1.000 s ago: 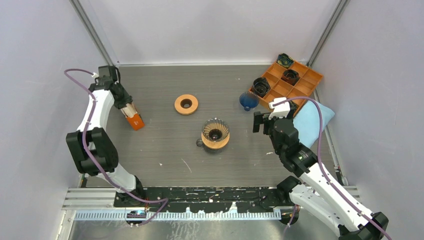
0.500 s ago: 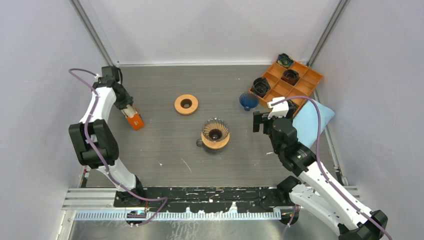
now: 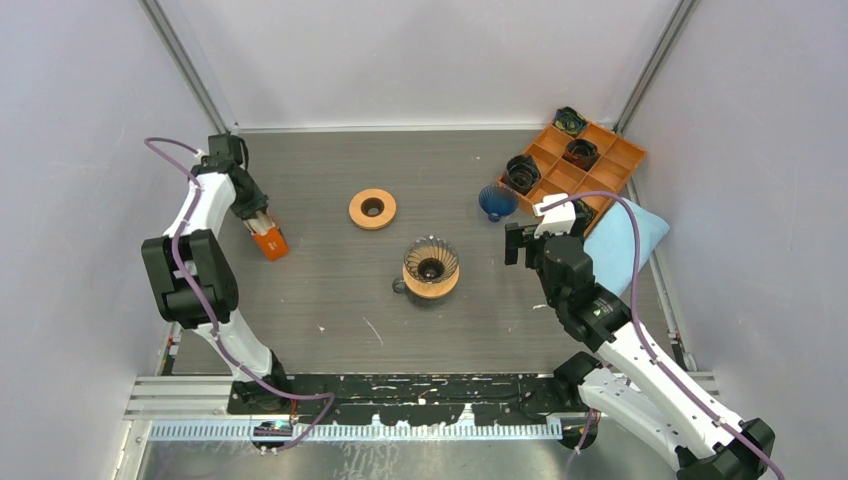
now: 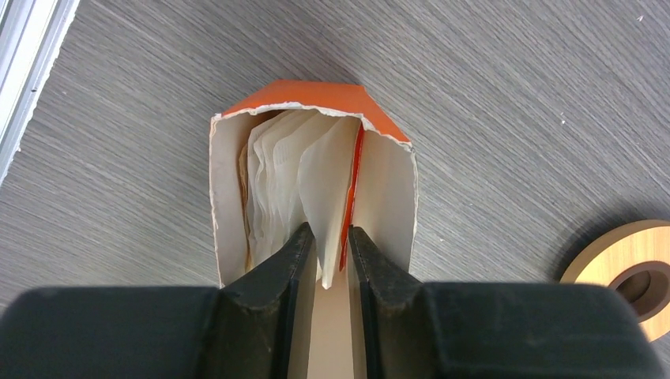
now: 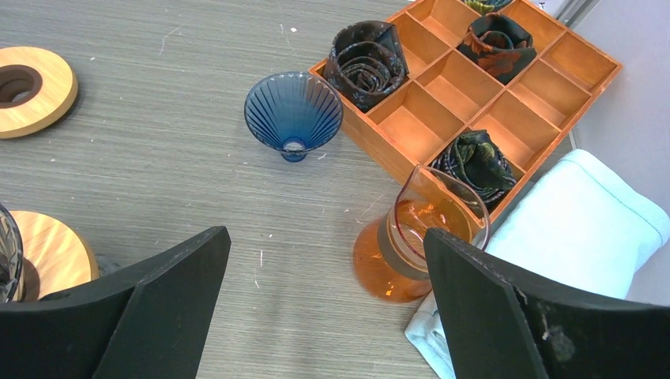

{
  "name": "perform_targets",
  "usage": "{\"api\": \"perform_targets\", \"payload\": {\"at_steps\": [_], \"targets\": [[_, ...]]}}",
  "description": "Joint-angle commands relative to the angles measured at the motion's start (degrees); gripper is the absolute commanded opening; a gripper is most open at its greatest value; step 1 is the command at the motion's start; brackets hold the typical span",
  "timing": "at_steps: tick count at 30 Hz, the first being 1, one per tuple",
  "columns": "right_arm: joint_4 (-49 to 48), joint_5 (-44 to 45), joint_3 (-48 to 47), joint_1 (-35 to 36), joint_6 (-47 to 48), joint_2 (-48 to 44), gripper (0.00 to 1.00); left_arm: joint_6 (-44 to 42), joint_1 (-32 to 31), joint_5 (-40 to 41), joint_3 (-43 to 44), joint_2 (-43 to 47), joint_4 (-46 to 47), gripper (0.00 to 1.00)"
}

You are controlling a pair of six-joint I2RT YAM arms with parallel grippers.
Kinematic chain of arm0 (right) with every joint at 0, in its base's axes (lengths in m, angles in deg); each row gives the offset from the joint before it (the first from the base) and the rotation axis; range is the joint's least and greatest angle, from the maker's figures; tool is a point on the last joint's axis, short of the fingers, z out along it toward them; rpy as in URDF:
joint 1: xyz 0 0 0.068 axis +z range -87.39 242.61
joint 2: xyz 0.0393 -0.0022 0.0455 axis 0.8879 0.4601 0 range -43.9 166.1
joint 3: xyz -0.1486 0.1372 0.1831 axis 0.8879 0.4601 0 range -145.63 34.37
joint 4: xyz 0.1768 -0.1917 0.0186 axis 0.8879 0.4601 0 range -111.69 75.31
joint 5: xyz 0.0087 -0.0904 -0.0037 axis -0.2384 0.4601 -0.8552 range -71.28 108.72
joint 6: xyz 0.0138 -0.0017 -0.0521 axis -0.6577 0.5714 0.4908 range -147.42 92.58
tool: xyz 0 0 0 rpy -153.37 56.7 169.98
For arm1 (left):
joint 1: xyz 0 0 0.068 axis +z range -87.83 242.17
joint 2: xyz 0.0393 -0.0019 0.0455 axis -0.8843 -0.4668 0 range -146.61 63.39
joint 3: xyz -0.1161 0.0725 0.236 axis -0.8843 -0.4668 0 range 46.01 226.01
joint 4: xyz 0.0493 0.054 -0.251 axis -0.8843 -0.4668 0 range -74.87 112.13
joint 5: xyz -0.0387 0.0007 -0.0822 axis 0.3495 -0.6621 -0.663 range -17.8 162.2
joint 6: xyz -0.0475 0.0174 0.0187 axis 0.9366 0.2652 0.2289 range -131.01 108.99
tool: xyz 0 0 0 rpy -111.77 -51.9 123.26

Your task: Place the coffee filter in the dripper

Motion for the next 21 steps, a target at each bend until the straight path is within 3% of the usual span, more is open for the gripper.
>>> {"api": "perform_targets", "payload": {"at_steps": [1, 10, 21], "targets": [[-3.1, -0.3, -0.5, -0.2, -0.1, -0.1, 1.00, -0.4, 0.4, 0.6, 1.3, -0.1, 3.3, 0.21], [-3.0, -0.7, -0.5, -0.2, 0.0, -0.5, 1.00, -0.7, 0.4, -0.9, 1.3, 1.8, 2.7, 0.00], [-2.8, -3.0, -1.2, -0.2, 0.0, -1.4, 1.00, -1.2, 0.4, -2.7, 1.5, 9.8, -2.8, 0.00]]}}
